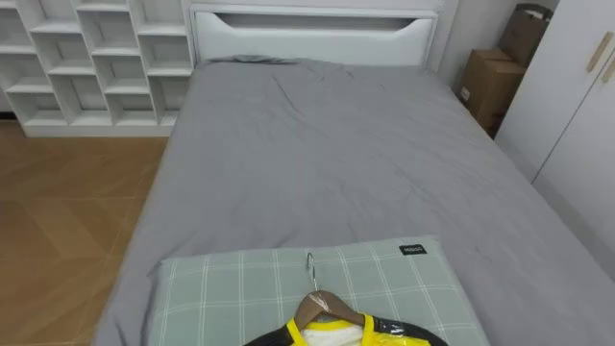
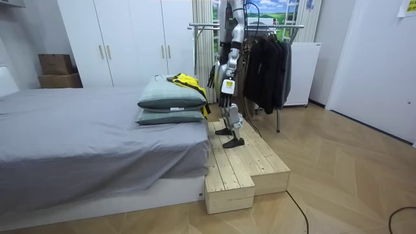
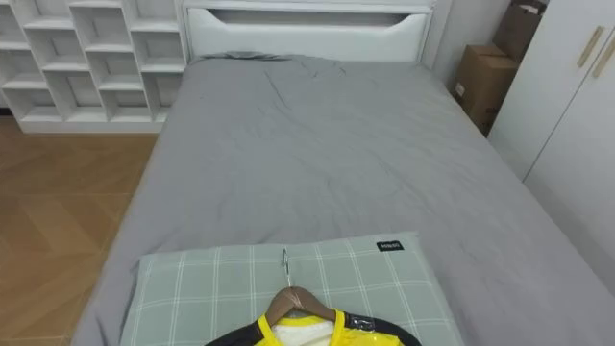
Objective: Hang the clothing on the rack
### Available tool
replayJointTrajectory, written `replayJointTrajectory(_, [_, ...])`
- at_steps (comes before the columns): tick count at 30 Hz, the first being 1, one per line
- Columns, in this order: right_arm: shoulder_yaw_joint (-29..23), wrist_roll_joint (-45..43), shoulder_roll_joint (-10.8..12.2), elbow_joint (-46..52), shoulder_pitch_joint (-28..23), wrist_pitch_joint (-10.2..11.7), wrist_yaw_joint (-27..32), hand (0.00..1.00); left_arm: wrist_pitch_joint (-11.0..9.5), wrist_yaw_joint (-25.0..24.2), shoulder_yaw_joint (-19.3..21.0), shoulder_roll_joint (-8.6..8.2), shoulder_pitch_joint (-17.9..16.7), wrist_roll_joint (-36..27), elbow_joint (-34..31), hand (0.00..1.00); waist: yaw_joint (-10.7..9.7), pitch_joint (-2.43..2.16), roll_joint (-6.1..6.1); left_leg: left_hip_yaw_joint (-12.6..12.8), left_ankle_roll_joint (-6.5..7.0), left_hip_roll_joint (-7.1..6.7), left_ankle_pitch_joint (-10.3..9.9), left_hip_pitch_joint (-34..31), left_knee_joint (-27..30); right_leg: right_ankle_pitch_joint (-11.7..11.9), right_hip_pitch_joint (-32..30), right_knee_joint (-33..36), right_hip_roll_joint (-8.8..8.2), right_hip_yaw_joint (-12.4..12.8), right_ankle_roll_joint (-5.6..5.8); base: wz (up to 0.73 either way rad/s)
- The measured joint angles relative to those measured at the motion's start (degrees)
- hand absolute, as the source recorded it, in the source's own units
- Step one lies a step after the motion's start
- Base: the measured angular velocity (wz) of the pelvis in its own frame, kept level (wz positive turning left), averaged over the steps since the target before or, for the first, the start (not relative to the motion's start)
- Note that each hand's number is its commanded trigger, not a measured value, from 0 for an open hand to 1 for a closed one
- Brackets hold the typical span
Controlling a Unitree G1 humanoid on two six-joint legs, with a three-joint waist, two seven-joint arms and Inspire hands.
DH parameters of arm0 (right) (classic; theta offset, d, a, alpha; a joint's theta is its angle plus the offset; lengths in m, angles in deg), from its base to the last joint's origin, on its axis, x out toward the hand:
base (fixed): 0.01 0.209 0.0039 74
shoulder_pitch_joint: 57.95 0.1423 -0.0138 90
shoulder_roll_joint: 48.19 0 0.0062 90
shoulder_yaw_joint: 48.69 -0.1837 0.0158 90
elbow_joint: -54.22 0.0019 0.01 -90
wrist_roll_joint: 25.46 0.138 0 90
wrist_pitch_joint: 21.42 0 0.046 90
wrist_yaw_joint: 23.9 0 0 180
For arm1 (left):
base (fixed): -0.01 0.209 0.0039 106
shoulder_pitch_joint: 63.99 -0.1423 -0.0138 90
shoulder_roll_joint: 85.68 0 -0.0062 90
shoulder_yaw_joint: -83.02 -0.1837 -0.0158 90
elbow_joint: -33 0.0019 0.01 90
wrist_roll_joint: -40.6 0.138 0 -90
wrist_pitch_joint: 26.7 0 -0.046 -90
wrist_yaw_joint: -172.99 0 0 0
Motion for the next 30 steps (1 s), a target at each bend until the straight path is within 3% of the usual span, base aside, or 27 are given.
replayJointTrajectory(16, [-0.5, 0.2, 0.0, -0.4, 0.0, 0.4, -0.5, 0.00, -0.4, -0.3, 0.1, 0.05, -0.3, 0.1, 0.0, 0.00, 0.0, 0.41, -0.21, 0.0, 0.00, -0.02, 0.0, 0.0, 0.0, 0.0, 0.0, -0.1, 0.07, 0.1, 0.00, 0.00])
replayJointTrajectory(23, [-0.5, 0.3, 0.0, -0.5, -0.1, 0.5, -0.5, 0.00, -0.4, 0.7, 1.3, -0.52, -0.5, -0.1, 0.0, 0.00, 0.0, 0.08, 0.29, -0.1, 0.00, -0.36, 0.0, 0.1, 0.0, 0.0, 0.1, -0.1, 0.00, 0.0, 0.00, 0.00])
replayJointTrajectory(30, [-0.5, 0.6, 0.0, -0.6, -0.1, -0.3, -0.2, 0.00, 0.1, 2.3, 1.7, -0.57, -0.7, -1.2, 0.2, 0.00, 0.1, 0.07, 0.45, -0.1, 0.00, -0.38, 0.0, 0.8, -0.1, 0.0, 0.8, -0.1, -0.02, 0.0, 0.00, 0.00])
